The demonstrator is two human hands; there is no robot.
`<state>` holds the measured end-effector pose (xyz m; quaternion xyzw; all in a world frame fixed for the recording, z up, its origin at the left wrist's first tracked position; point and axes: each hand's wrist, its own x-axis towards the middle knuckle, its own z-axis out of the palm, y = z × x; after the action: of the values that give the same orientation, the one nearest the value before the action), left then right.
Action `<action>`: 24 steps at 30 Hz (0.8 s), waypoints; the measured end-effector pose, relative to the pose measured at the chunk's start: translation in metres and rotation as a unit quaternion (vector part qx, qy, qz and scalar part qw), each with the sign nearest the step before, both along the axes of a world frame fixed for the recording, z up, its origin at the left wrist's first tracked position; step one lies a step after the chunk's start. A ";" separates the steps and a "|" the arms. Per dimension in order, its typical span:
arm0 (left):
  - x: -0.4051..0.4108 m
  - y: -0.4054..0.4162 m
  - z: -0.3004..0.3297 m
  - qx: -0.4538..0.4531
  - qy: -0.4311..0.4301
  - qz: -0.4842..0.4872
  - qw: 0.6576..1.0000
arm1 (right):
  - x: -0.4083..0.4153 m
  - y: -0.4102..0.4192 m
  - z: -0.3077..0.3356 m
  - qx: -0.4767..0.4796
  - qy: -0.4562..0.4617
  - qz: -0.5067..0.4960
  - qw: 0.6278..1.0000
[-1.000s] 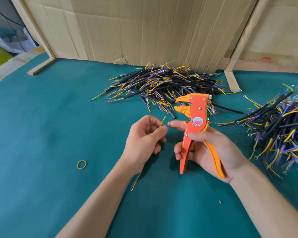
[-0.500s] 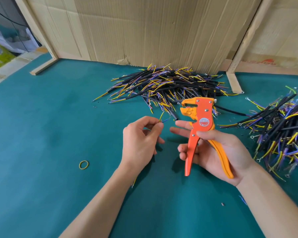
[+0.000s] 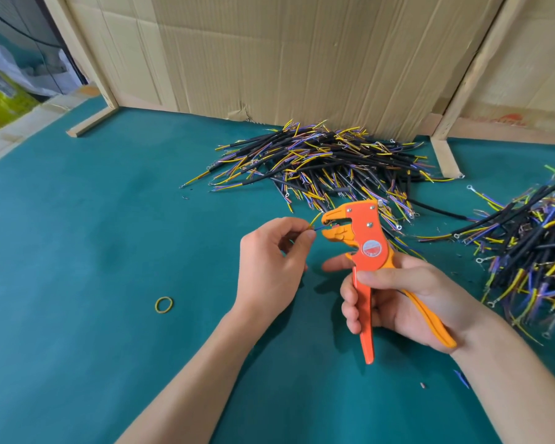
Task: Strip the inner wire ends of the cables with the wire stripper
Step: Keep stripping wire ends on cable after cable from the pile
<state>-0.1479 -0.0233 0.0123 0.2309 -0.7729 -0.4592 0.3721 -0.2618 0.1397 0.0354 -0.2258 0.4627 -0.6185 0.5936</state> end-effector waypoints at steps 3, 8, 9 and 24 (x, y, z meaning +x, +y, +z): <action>0.000 0.001 0.000 -0.005 0.000 -0.001 1.000 | 0.001 -0.001 0.000 0.003 0.007 -0.001 1.000; 0.000 0.002 0.000 -0.014 -0.002 0.000 1.000 | 0.002 -0.002 -0.001 0.003 0.008 -0.013 1.000; 0.000 0.002 0.000 -0.017 -0.002 0.000 1.000 | 0.002 -0.002 -0.001 0.002 0.008 -0.013 1.000; -0.001 0.002 0.000 0.034 -0.010 -0.018 0.999 | 0.007 -0.004 0.001 0.019 0.007 -0.054 0.998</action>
<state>-0.1486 -0.0212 0.0123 0.2337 -0.7647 -0.4893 0.3482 -0.2550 0.1356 0.0369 -0.1934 0.4905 -0.6392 0.5599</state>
